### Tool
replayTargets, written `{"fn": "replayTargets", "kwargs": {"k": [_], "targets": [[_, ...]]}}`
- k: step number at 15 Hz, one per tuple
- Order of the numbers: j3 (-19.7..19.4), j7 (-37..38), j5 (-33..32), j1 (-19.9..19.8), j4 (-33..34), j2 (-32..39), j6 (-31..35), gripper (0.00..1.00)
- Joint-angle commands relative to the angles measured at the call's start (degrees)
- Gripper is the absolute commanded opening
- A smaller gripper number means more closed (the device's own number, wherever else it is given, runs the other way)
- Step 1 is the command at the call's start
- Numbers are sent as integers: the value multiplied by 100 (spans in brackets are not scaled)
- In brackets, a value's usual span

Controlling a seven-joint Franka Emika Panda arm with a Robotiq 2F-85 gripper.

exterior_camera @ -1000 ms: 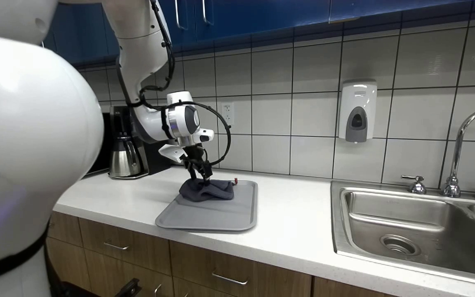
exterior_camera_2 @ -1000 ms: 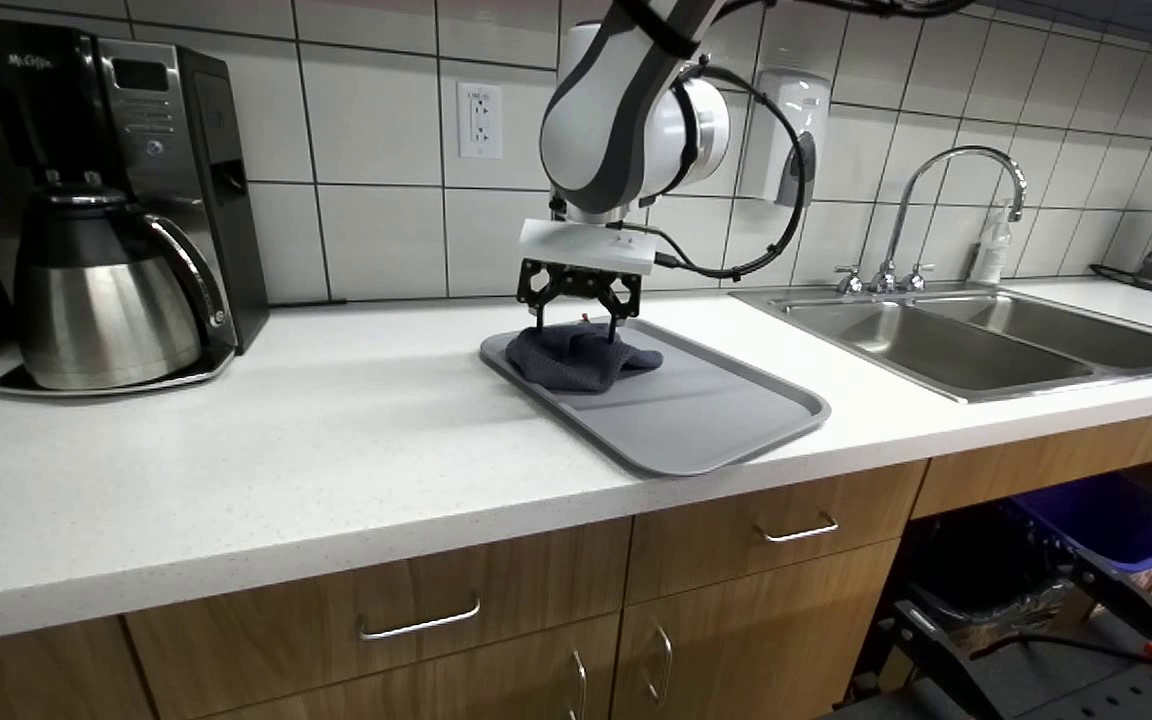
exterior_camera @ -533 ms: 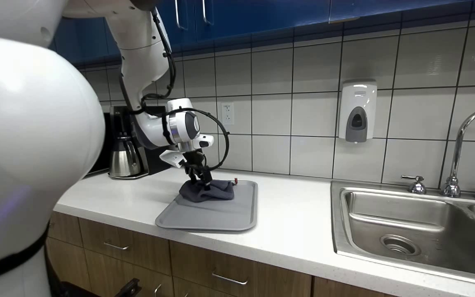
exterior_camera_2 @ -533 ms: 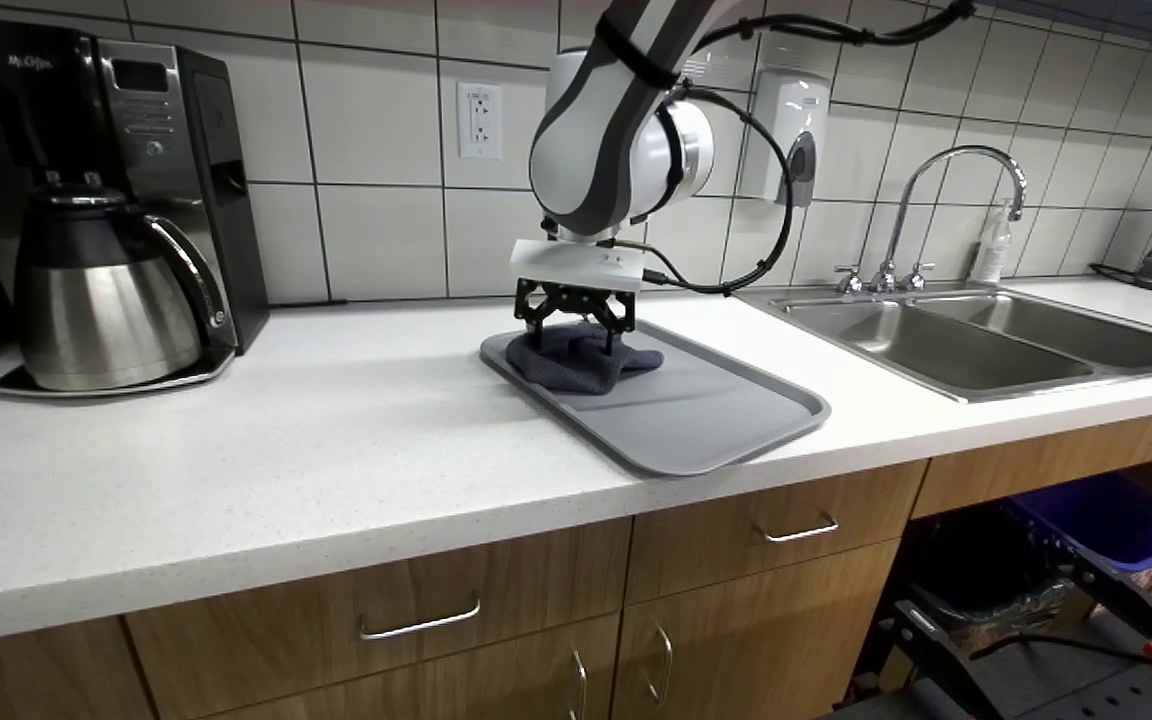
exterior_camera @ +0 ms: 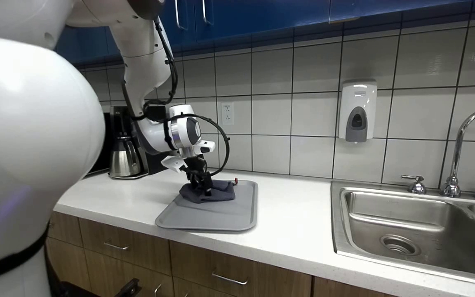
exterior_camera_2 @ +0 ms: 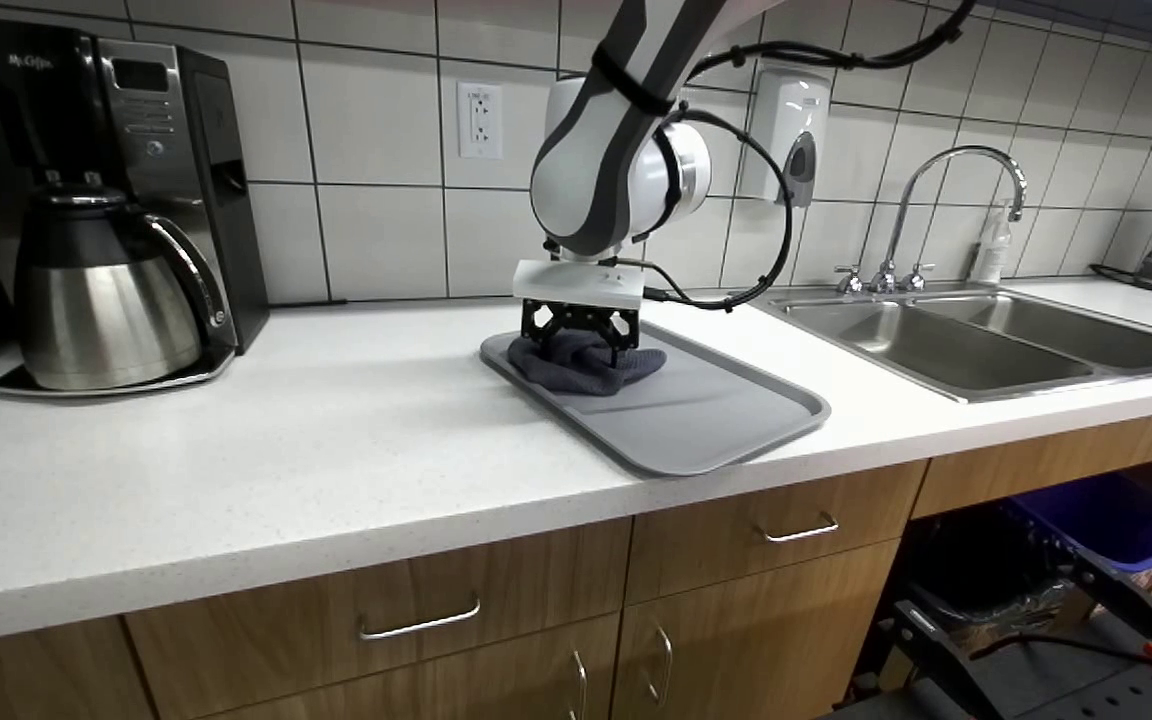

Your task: Put the towel on the counter.

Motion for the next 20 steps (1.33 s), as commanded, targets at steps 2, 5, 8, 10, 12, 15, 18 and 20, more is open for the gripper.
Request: {"fn": "replayTargets", "kwargs": {"k": [2,5,8,10,12,15,18,20], "targets": [[-81,130,-11,11,214,90,-197,58],[-105,121,-48,32,198,44,-142,36],[-106,118,-55,39,174,-5,-111,12],[-123,136,-69,53,155,-42,-102,1],[-148,166,-85,75,106,-107,-90,3],[-218,247,-142,157,-4,-255,-62,3],[-307,373,-217,287,-111,-428,-56,3],[-359,505,-279,396,-174,-558,-99,3]]}}
